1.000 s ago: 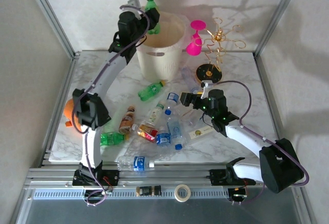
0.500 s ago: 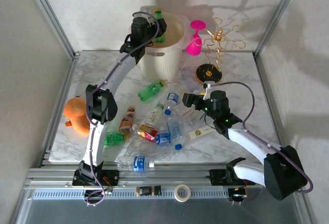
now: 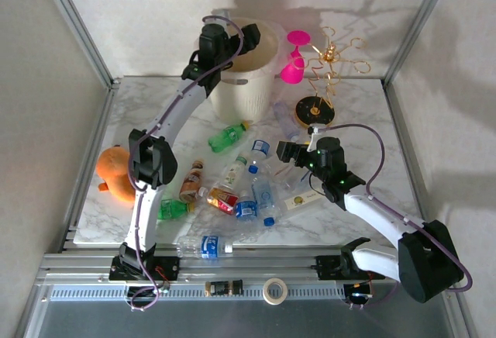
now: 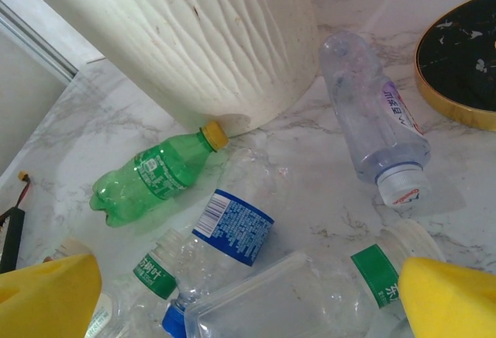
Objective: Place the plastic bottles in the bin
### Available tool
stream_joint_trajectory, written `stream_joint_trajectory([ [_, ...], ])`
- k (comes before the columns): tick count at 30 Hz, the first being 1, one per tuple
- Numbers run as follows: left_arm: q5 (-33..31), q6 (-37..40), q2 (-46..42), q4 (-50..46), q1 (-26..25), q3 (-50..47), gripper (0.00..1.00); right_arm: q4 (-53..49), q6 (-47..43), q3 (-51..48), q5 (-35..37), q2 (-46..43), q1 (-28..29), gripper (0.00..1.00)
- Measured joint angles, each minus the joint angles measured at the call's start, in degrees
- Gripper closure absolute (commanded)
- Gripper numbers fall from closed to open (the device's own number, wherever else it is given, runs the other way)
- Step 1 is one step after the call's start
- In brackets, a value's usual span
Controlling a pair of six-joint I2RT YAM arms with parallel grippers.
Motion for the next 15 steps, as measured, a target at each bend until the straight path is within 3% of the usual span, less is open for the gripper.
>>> stream_joint_trajectory([
  [8,0.11,0.57,-11.17,2.75,-0.85,-10.67,0.00,-0.83,0.68,0.00,0.13,-0.96,0.00,0.01],
  [15,0.07,0.94,-27.15,11.61,-0.96,-32.28,0.00,-4.72,2.84,0.48,3.23,-1.18,0.00,0.01],
])
